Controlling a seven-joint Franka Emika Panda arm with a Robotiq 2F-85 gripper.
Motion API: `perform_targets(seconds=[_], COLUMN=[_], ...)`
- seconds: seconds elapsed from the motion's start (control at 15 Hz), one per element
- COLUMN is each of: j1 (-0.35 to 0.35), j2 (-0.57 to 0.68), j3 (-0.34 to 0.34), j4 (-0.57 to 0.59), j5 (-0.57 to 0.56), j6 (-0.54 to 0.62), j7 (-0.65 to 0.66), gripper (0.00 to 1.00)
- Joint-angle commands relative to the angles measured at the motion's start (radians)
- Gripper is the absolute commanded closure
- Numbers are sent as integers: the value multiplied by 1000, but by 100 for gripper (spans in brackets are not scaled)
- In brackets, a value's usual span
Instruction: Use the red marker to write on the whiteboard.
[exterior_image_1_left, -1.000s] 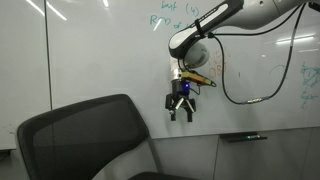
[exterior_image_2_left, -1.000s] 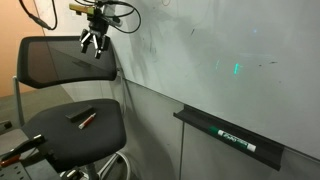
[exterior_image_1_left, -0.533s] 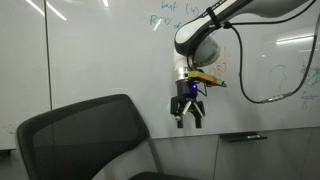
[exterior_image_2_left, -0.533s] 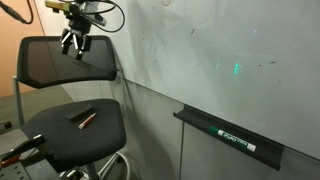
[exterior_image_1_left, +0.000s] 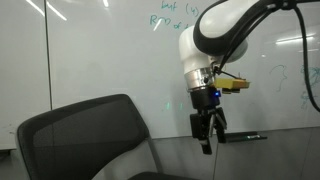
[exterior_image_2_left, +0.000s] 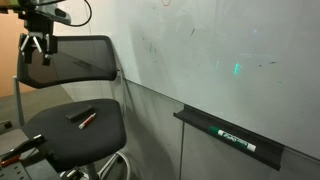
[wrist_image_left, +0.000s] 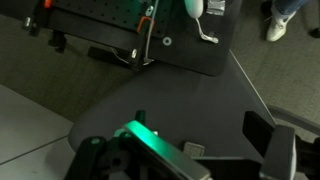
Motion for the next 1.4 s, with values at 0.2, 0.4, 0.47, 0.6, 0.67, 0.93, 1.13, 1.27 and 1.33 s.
perform_targets(seconds=[0.2, 0.4, 0.47, 0.6, 0.67, 0.93, 1.13, 1.27, 1.33], j1=[-14, -28, -34, -42, -42, -33, -32, -37, -43], j2=[-10, 19, 33, 64, 69, 50, 50, 62, 88], j3=[45, 33, 28, 18, 17, 11, 11, 7, -1], j4=[-28, -6, 6, 32, 43, 1, 0, 14, 30], j5=[-324, -404, -418, -428, -424, -407, -407, -407, -413], j6=[55, 68, 70, 70, 51, 65, 65, 59, 67], j7=[154, 182, 184, 178, 187, 166, 166, 161, 144], gripper=[0, 0, 0, 0, 0, 0, 0, 0, 0])
